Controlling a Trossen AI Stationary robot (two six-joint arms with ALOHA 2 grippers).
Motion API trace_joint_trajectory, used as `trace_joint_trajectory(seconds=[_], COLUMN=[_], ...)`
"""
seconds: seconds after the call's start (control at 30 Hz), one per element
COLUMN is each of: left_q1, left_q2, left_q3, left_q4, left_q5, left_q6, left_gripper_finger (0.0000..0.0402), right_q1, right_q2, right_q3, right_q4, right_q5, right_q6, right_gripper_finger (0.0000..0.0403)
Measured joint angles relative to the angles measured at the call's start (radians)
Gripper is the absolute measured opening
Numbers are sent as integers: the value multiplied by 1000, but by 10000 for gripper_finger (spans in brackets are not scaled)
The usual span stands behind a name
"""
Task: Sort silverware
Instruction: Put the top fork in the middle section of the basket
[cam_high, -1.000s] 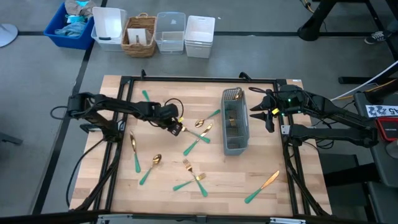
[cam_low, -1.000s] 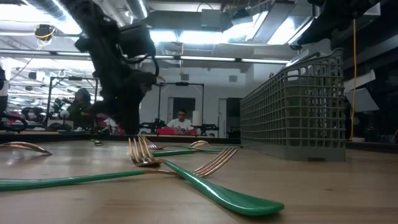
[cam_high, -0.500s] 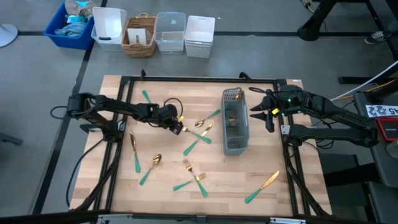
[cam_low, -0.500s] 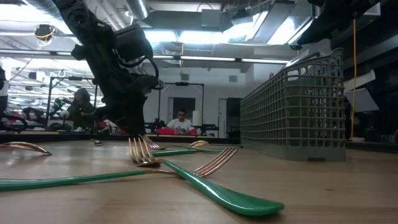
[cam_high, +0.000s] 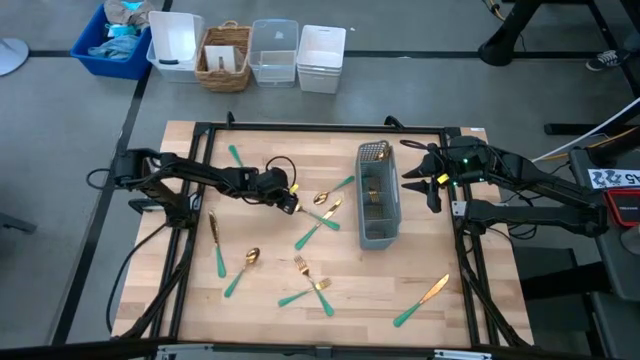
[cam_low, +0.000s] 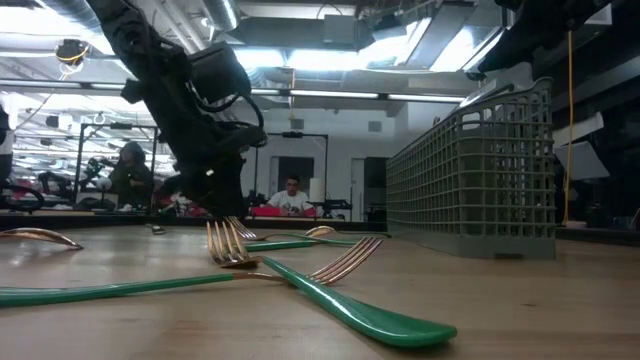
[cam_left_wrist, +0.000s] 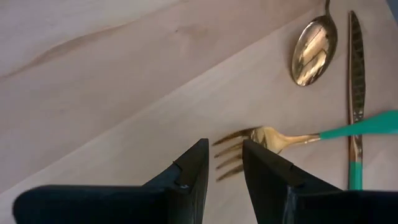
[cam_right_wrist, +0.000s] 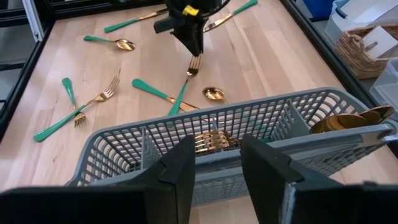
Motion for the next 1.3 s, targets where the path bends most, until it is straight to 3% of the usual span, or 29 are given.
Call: trace_joint_trajectory(seconds=[0.27, 0.5, 0.73, 0.97, 1.3], left_q1=[0, -1, -1, -3, -5], left_q2=[62, 56, 51, -51, -266], left_q3=[2, 4, -3, -2, 0], left_q4=[7, 33, 159, 235, 435], left_q5=[-3, 5, 87, 154, 122], left_q6=[-22, -26, 9, 40, 159], left_gripper_finger=[85, 17, 5, 0, 0], right_q1=[0, 0, 0, 0, 0], right_q2=[0, 0, 0, 0, 0], right_q3=[0, 0, 0, 0, 0], right_q4=[-1, -1, -1, 0, 2], right_q5=[0, 0, 0, 0, 0], right_q6=[0, 0, 0, 0, 0], right_gripper_finger=[129, 129, 129, 129, 129])
